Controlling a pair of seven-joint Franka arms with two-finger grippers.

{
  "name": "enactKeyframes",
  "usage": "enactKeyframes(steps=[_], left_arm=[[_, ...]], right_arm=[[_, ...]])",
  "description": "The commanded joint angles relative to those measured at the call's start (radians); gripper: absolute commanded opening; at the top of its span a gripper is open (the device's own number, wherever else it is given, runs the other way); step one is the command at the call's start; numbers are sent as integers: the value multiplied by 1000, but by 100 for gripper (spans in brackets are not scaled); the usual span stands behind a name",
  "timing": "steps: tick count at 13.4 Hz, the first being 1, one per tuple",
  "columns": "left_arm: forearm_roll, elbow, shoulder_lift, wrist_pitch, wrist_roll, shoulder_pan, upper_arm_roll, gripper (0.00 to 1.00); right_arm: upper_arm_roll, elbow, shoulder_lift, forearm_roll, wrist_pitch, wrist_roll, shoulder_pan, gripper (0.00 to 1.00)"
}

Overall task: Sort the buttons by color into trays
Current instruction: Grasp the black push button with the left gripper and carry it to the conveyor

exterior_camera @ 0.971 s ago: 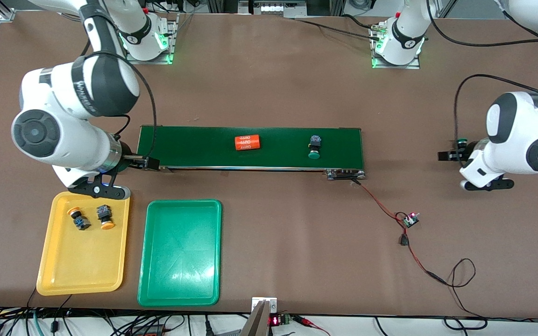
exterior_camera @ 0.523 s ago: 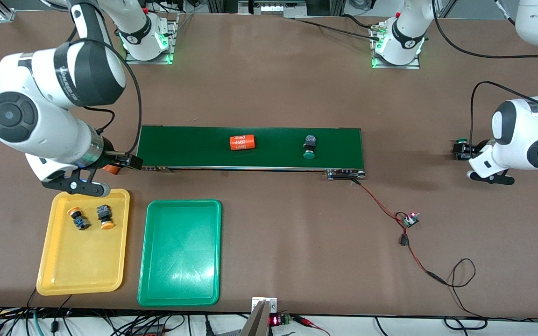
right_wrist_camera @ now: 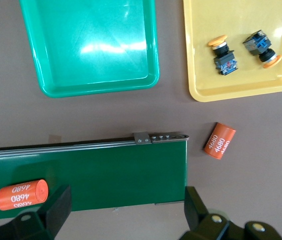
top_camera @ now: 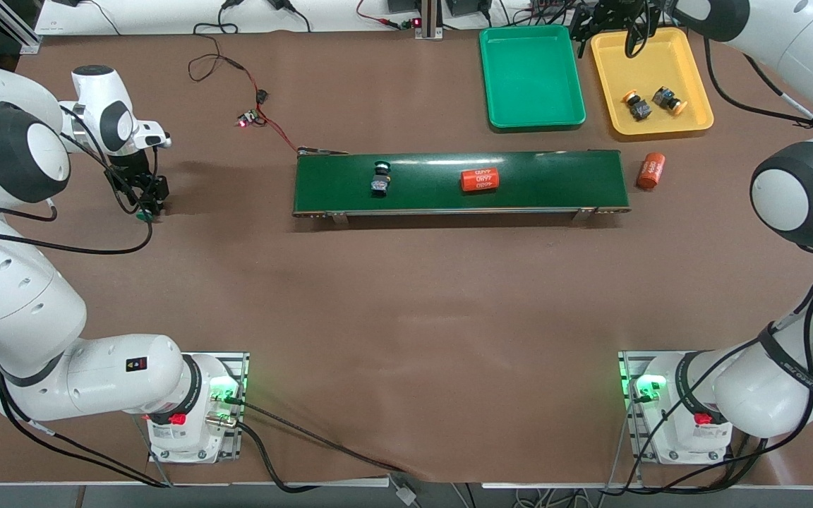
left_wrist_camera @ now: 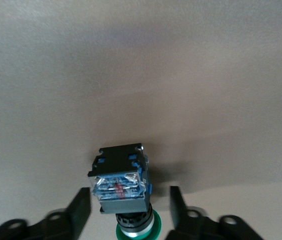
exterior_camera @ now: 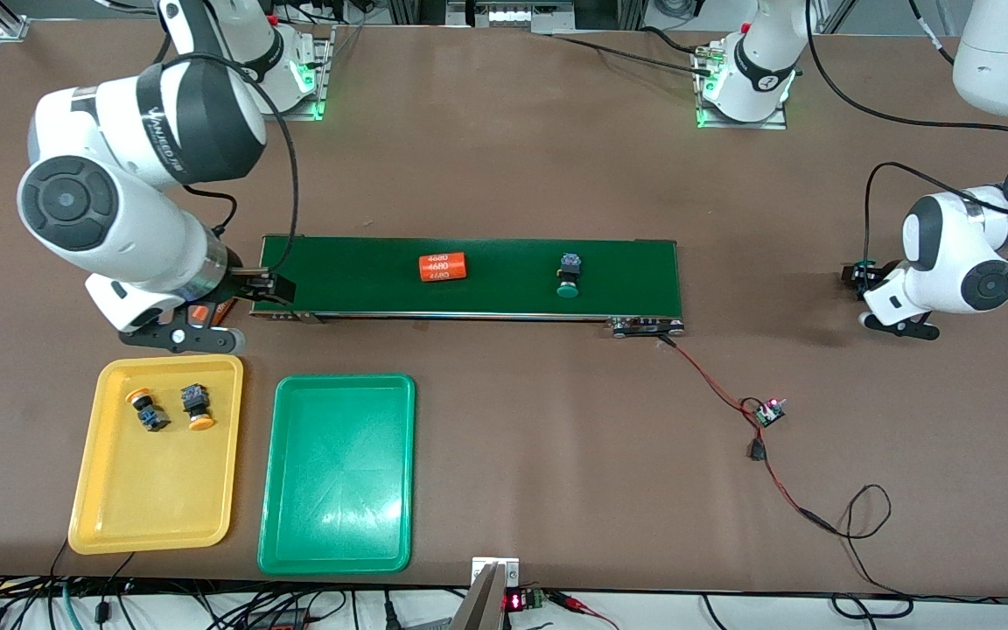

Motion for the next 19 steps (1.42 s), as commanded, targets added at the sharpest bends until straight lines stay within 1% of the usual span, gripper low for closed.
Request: enactKeyframes(steps=[1,2,4,5,6,7,8,9,10,12,14,17,19], left_arm=[[3,-4,-10,2,3,-6,5,23],[3,2,-20,-1,3,-6,5,13],[2,14,-61,-30,0,-9,1,12],[0,29,-88,-78,1,-15,-10,12],[-15,67,-107,-154,0,-19,-46,12],[-55,127,-110,-255,0,-18,-95,12],[-113,191,-110,-362,-8,-19,-125,12],[-171,236,-110,-429,-28,-25,-148,12],[-205,264,-110,-461,-60,-33,-177,12],[-219,281,-107,-471,-168,-36,-273,13],[-309,305,-101,-468,-317,-48,-369,13],[-458,328,-70,-443,-483,-102,-424,13],[-485,338,-46,-362,-528,-143,-468,13]], right_arm=[[-1,-21,-8,2,12,-18,5,100],[-1,-23,-3,2,12,-18,8,100],[2,-26,0,2,14,-18,28,100],[2,-26,3,2,14,-16,30,100],[4,-26,3,2,11,-4,39,100],[2,-27,3,4,6,-1,48,100],[4,-32,4,4,9,1,49,100],[4,-36,4,8,11,2,54,100],[4,-36,4,10,11,2,66,100],[4,-41,10,18,15,31,86,100],[4,-41,15,31,24,44,89,100],[2,-44,24,31,24,45,112,100],[4,-44,29,33,24,45,117,100]])
